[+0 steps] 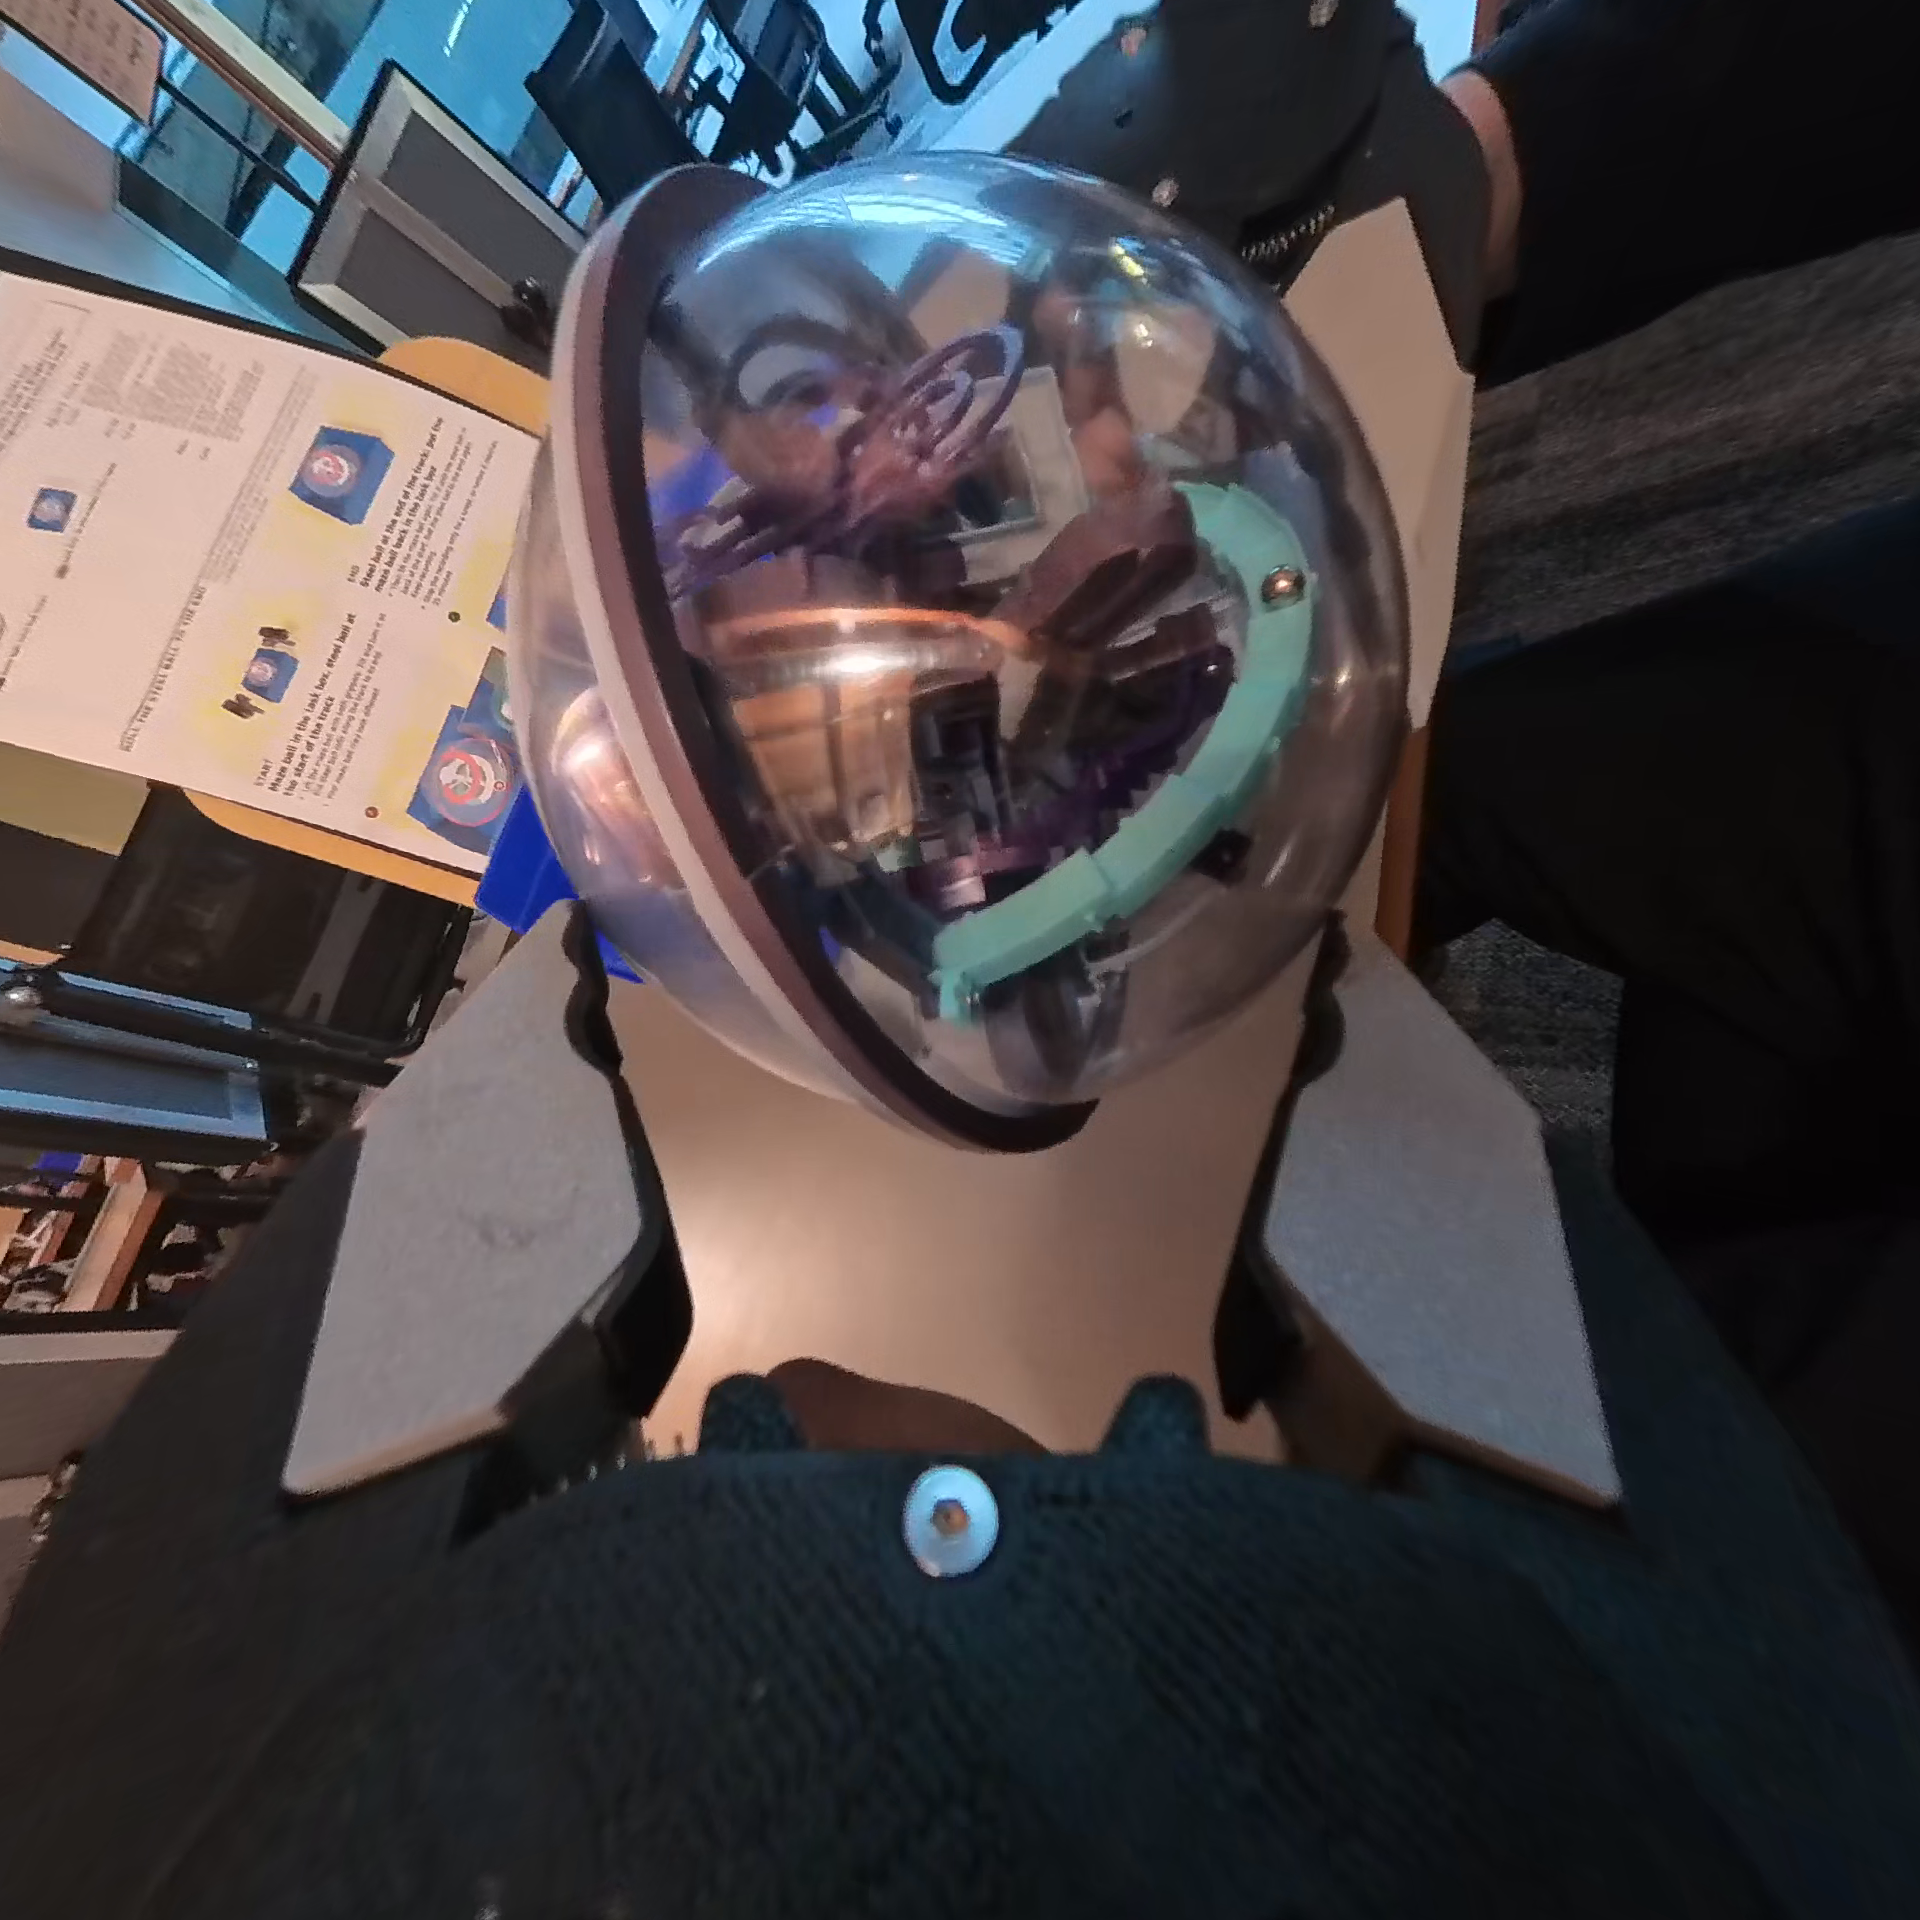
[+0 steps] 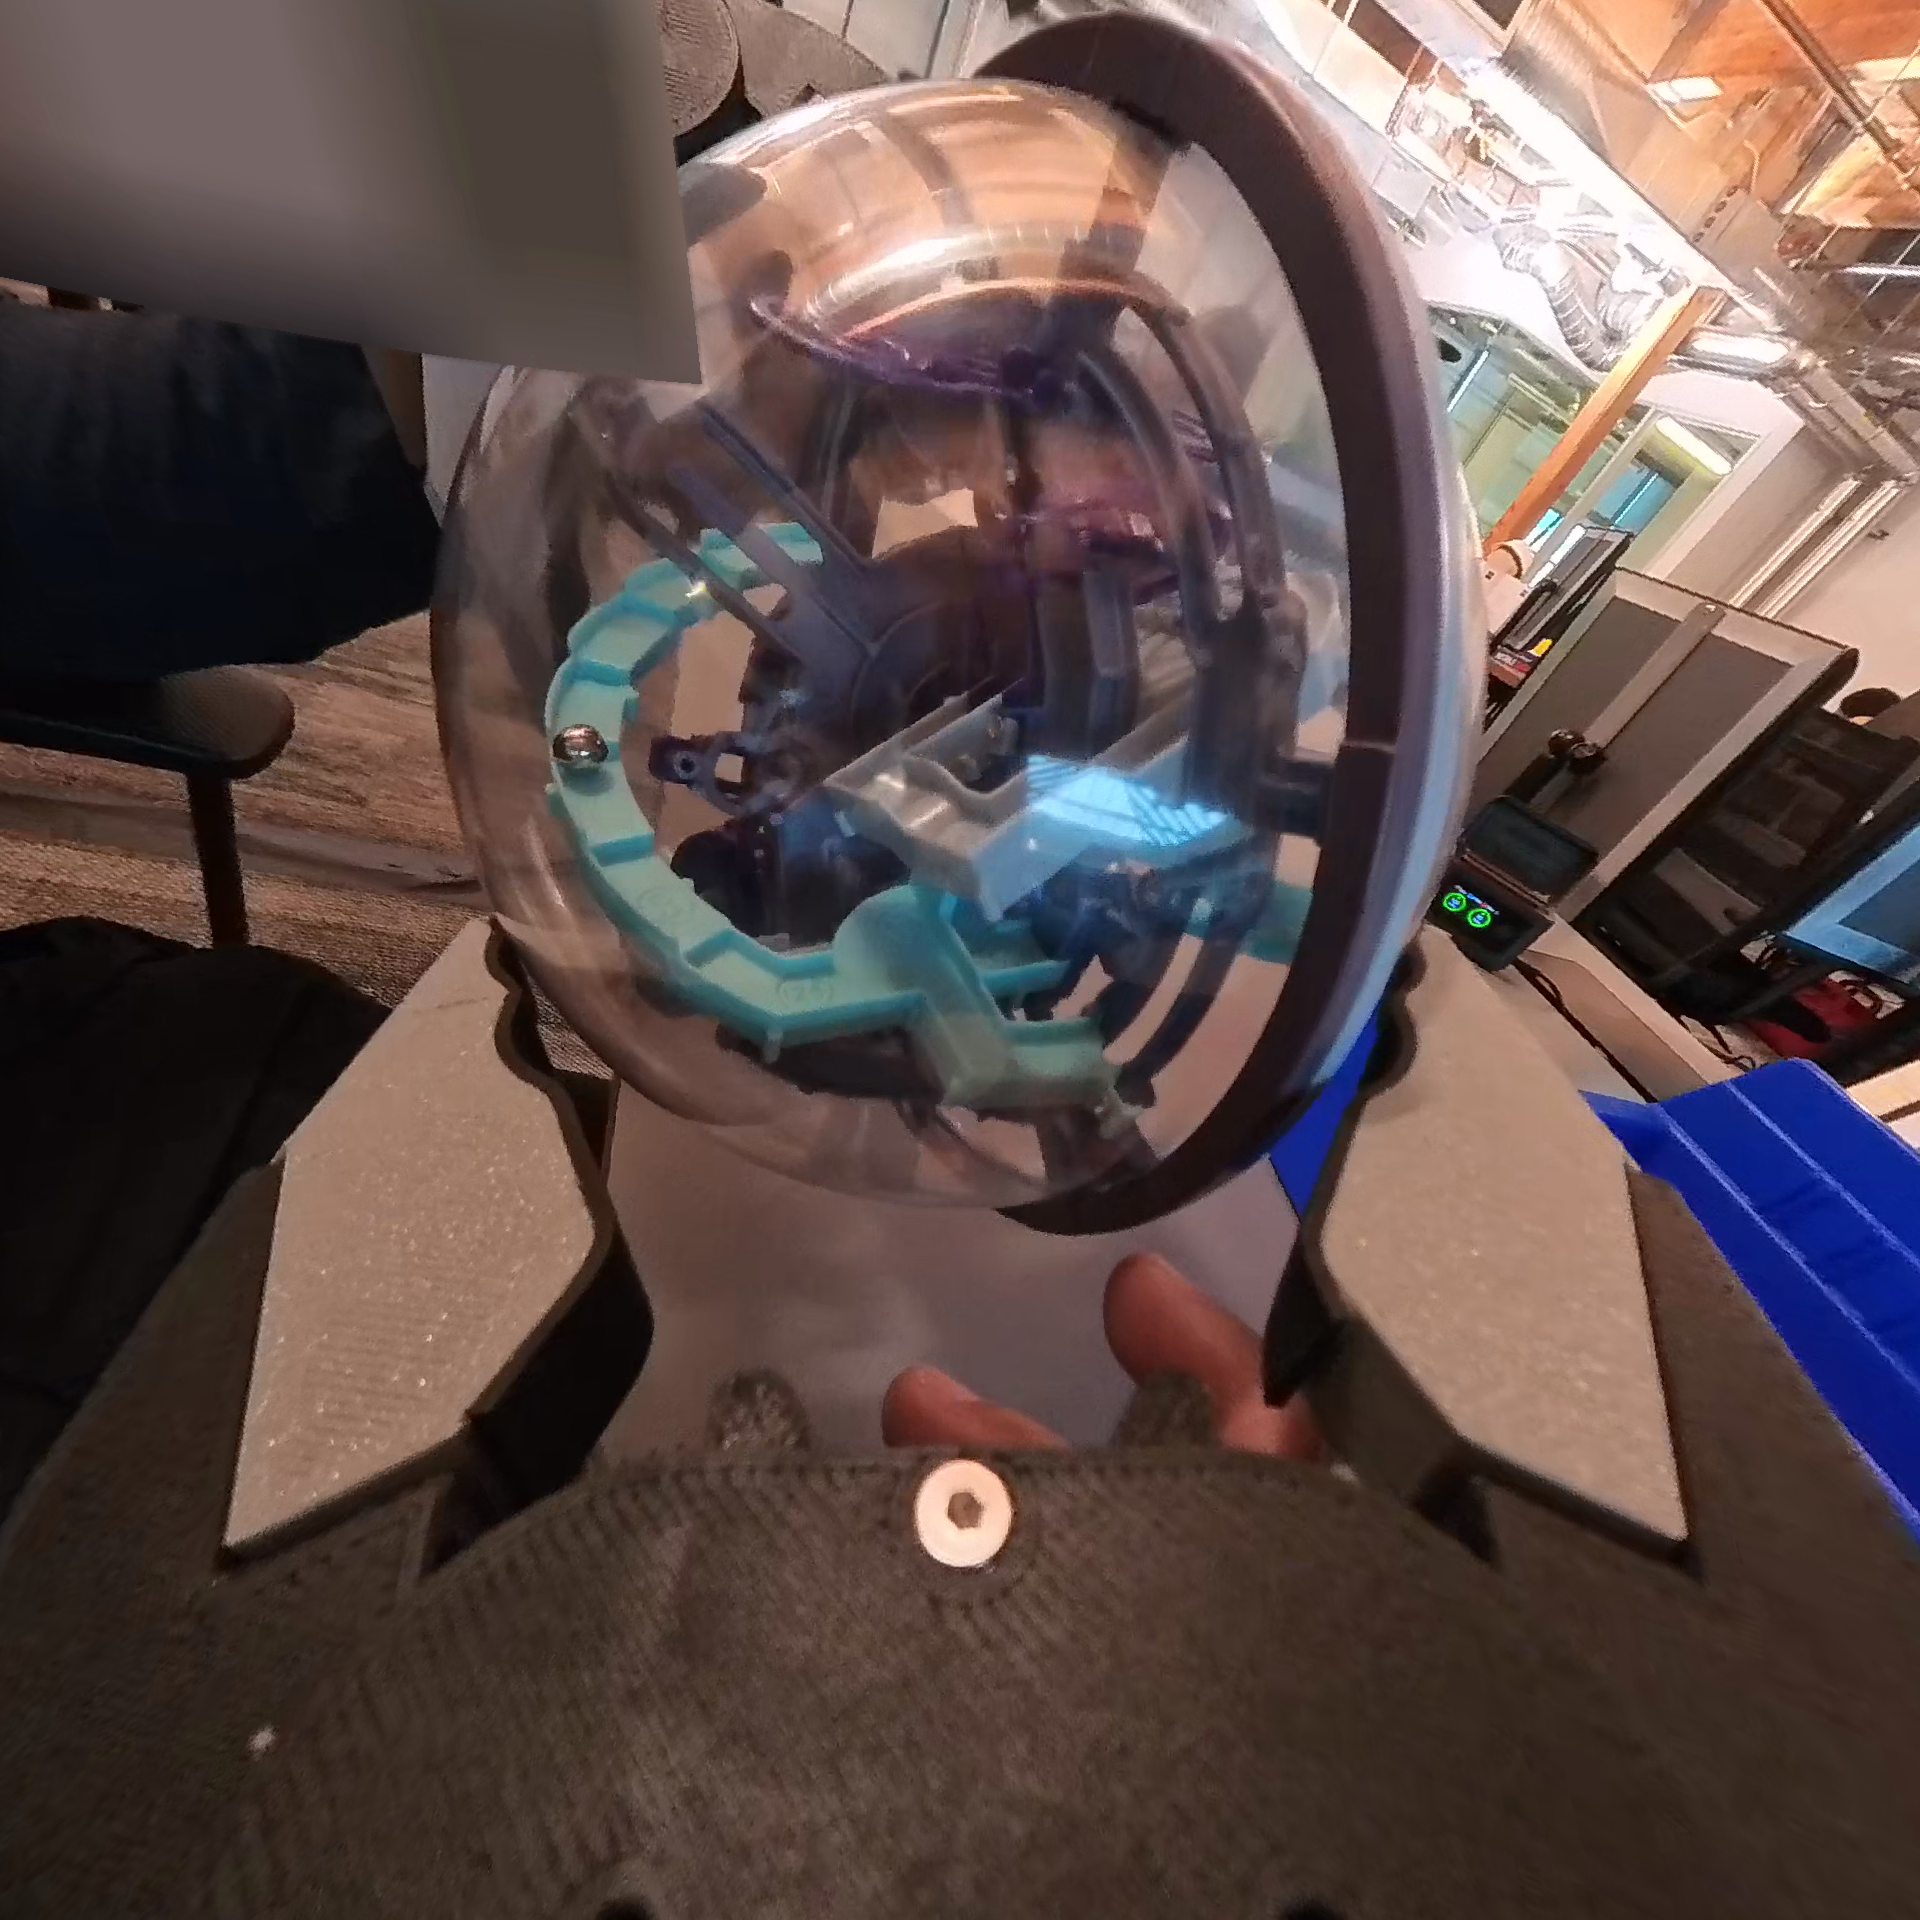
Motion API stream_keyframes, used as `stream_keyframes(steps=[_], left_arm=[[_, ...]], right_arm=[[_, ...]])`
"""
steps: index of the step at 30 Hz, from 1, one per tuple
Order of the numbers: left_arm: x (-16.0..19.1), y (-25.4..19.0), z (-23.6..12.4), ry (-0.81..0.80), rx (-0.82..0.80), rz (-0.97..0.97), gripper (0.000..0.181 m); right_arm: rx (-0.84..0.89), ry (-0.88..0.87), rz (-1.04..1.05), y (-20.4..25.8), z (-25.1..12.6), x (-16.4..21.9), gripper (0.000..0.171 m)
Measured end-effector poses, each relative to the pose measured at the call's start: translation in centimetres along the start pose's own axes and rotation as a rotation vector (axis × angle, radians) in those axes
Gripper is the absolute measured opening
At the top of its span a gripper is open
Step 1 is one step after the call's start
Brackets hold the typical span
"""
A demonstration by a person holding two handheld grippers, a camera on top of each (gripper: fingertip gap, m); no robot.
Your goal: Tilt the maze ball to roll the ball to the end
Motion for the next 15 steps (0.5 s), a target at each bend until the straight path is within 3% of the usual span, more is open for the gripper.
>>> stream_keyframes(steps=[15], left_arm=[[0.19,0.28,-0.01,-0.045,0.02,-0.039,0.132]], right_arm=[[0.004,-0.012,0.032,0.03,0.13,-0.04,0.154]])
Point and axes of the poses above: each gripper's, where its closed fingertips meet, z out along the fingers, x out of its underside, y = z × x across the jaws, the point moved 10 cm from there along -z, back along the fingers, and after that the axes turned 15 degrees about x, right-handed, at the moved point
